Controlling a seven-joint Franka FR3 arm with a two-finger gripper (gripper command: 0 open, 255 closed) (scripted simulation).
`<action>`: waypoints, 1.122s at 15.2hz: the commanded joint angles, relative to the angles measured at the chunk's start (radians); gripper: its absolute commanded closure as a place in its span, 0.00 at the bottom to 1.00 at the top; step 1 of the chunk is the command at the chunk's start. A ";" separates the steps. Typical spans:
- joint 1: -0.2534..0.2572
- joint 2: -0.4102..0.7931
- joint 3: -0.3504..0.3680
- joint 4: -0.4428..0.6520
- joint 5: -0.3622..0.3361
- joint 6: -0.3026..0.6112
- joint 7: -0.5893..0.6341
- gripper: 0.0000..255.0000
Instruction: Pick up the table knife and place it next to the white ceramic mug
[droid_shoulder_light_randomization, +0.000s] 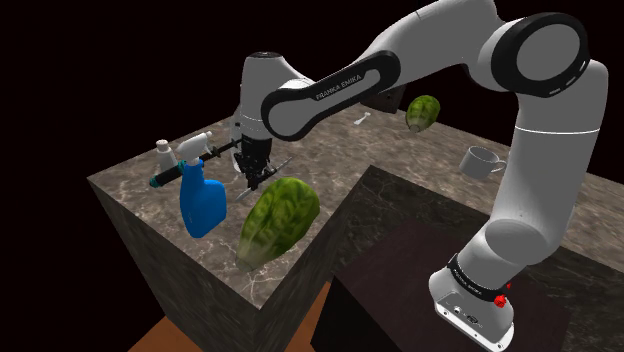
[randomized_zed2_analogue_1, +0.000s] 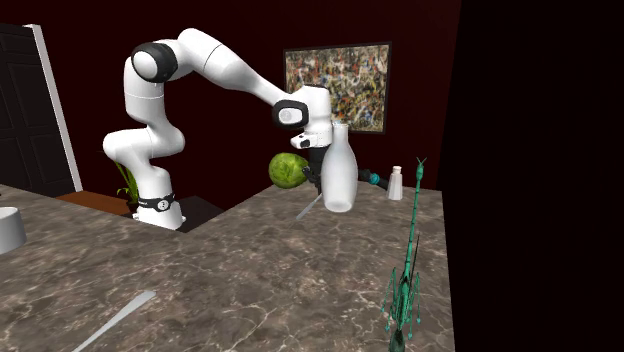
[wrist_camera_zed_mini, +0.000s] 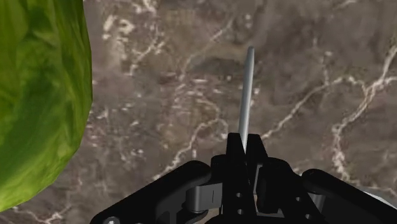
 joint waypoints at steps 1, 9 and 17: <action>0.000 0.000 0.000 0.000 0.000 0.000 0.000 1.00; -0.012 -0.034 0.013 0.027 0.026 -0.055 -0.014 1.00; -0.024 -0.080 0.030 0.081 0.060 -0.148 -0.031 1.00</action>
